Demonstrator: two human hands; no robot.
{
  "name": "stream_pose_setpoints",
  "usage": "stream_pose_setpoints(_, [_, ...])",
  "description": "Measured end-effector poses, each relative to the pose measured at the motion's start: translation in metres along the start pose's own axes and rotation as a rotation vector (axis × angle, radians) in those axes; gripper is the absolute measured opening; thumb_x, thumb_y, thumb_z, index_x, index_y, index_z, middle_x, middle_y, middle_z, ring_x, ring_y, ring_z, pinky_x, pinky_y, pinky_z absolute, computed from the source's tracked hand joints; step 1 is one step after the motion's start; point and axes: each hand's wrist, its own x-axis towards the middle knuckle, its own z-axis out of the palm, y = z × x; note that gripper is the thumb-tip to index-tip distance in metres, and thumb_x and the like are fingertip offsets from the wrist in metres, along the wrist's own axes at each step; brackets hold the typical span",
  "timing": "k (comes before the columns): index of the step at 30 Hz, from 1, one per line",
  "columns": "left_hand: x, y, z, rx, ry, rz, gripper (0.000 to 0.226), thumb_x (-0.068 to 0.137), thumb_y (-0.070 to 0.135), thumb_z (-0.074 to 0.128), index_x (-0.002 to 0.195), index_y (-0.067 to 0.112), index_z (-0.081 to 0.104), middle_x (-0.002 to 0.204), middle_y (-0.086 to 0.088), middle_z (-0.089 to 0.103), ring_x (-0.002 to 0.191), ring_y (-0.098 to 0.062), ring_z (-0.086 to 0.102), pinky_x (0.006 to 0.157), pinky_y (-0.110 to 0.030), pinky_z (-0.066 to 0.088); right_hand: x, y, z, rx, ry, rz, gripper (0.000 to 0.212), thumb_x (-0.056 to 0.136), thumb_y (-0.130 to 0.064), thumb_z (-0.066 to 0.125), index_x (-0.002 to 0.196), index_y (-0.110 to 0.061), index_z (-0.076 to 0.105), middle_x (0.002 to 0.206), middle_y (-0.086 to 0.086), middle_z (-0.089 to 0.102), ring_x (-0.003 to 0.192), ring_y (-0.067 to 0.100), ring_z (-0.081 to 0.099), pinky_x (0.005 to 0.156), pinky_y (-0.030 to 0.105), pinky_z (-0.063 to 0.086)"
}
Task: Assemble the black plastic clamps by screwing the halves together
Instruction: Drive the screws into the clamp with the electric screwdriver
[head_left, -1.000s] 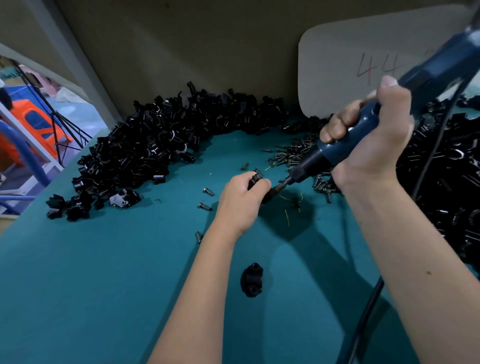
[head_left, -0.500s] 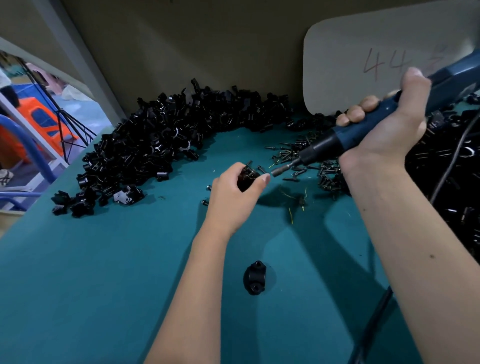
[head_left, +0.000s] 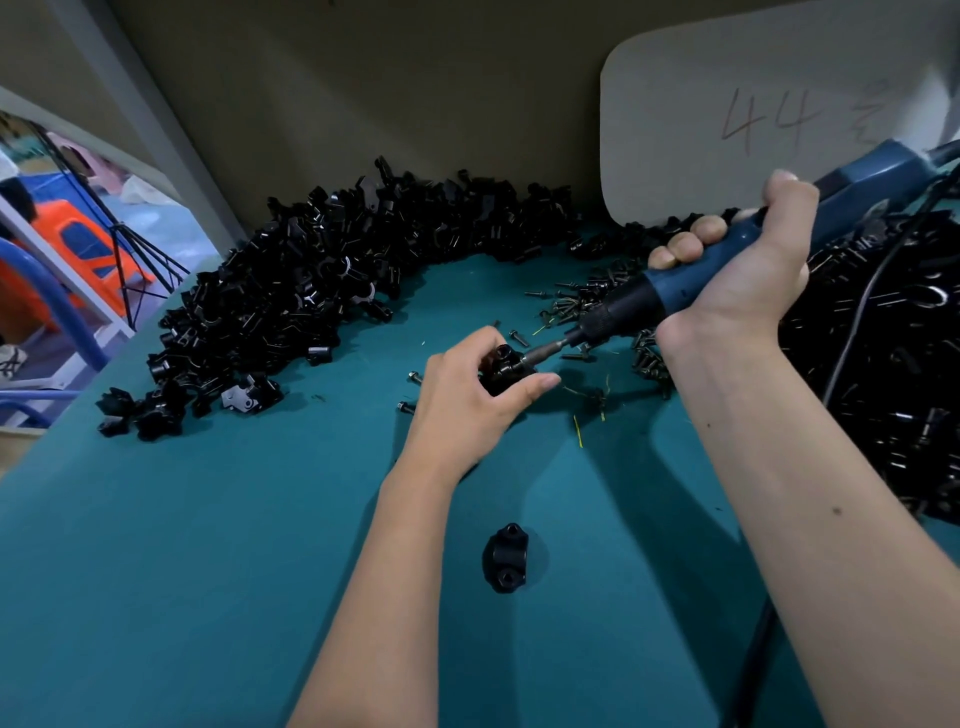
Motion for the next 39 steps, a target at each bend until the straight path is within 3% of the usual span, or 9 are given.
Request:
stream_pose_setpoints(4, [0.000, 0.000, 0.001, 0.029, 0.027, 0.042, 0.054, 0.079, 0.051, 0.085, 0.073, 0.021, 0.041, 0.065, 0.014, 0.048, 0.059, -0.007, 0.038, 0.051, -0.019, 0.031, 0.000, 0.000, -0.002, 0.001, -0.005, -0.010, 0.028, 0.095, -0.023, 0.063, 0.095, -0.014, 0.036, 0.062, 0.002, 0.045, 0.048, 0.018, 0.039, 0.050, 0.027, 0.037])
stream_pose_setpoints(7, [0.001, -0.001, 0.002, 0.015, 0.031, 0.046, 0.052, 0.078, 0.045, 0.087, 0.069, 0.025, 0.041, 0.063, 0.017, 0.048, 0.058, -0.007, 0.037, 0.050, -0.020, 0.030, 0.000, -0.001, -0.003, 0.001, -0.011, -0.019, 0.030, 0.094, -0.022, 0.064, 0.098, -0.013, 0.035, 0.062, 0.002, 0.045, 0.048, 0.018, 0.039, 0.050, 0.028, 0.037])
stream_pose_setpoints(15, [0.001, 0.001, 0.006, -0.042, 0.024, 0.038, 0.054, 0.080, 0.043, 0.085, 0.064, 0.026, 0.036, 0.056, 0.016, 0.042, 0.054, -0.008, 0.033, 0.048, -0.021, 0.026, 0.000, -0.001, -0.006, 0.047, 0.007, 0.003, 0.027, 0.094, -0.022, 0.063, 0.086, -0.014, 0.038, 0.062, 0.002, 0.045, 0.049, 0.017, 0.039, 0.050, 0.028, 0.037])
stream_pose_setpoints(19, [-0.001, 0.004, 0.010, -0.097, -0.015, 0.001, 0.039, 0.085, 0.045, 0.079, 0.080, 0.030, 0.043, 0.063, 0.018, 0.048, 0.056, -0.006, 0.037, 0.050, -0.019, 0.032, 0.000, -0.002, -0.004, 0.065, 0.000, 0.010, 0.028, 0.094, -0.023, 0.063, 0.082, -0.015, 0.039, 0.062, 0.001, 0.044, 0.049, 0.017, 0.039, 0.050, 0.028, 0.037])
stream_pose_setpoints(22, [-0.002, 0.005, 0.010, -0.136, -0.050, 0.008, 0.023, 0.086, 0.044, 0.079, 0.099, 0.036, 0.062, 0.072, 0.017, 0.060, 0.062, -0.008, 0.049, 0.056, -0.017, 0.039, 0.000, -0.002, -0.002, 0.056, -0.006, 0.013, 0.028, 0.094, -0.023, 0.064, 0.087, -0.015, 0.038, 0.062, 0.002, 0.045, 0.048, 0.018, 0.039, 0.050, 0.028, 0.037])
stream_pose_setpoints(25, [-0.001, 0.006, 0.010, -0.138, -0.042, 0.004, 0.029, 0.085, 0.038, 0.083, 0.113, 0.038, 0.075, 0.091, 0.011, 0.074, 0.080, -0.008, 0.063, 0.069, -0.016, 0.047, 0.000, -0.001, -0.002, 0.040, -0.003, 0.007, 0.031, 0.094, -0.023, 0.064, 0.101, -0.014, 0.035, 0.062, 0.002, 0.045, 0.049, 0.018, 0.039, 0.051, 0.028, 0.037])
stream_pose_setpoints(28, [0.000, 0.004, 0.012, -0.124, 0.000, 0.012, 0.026, 0.082, 0.032, 0.087, 0.107, 0.031, 0.079, 0.084, 0.015, 0.072, 0.073, -0.001, 0.058, 0.064, -0.009, 0.039, -0.001, -0.001, -0.004, 0.032, -0.002, 0.002, 0.029, 0.094, -0.023, 0.064, 0.093, -0.014, 0.036, 0.062, 0.002, 0.045, 0.049, 0.018, 0.039, 0.050, 0.028, 0.037])
stream_pose_setpoints(33, [0.001, 0.001, 0.016, -0.093, 0.012, 0.032, 0.018, 0.082, 0.031, 0.087, 0.098, 0.029, 0.079, 0.069, 0.025, 0.062, 0.063, 0.002, 0.052, 0.058, -0.010, 0.035, 0.000, -0.001, -0.008, 0.043, 0.010, 0.004, 0.028, 0.094, -0.022, 0.064, 0.085, -0.016, 0.038, 0.062, 0.002, 0.044, 0.048, 0.017, 0.039, 0.050, 0.028, 0.037])
stream_pose_setpoints(39, [0.001, 0.001, 0.017, -0.088, -0.003, 0.040, 0.016, 0.083, 0.035, 0.086, 0.095, 0.036, 0.076, 0.078, 0.020, 0.067, 0.067, -0.004, 0.056, 0.058, -0.017, 0.040, -0.001, 0.000, -0.011, 0.043, 0.019, 0.011, 0.027, 0.093, -0.022, 0.063, 0.088, -0.015, 0.037, 0.061, 0.001, 0.044, 0.048, 0.017, 0.039, 0.049, 0.028, 0.037])
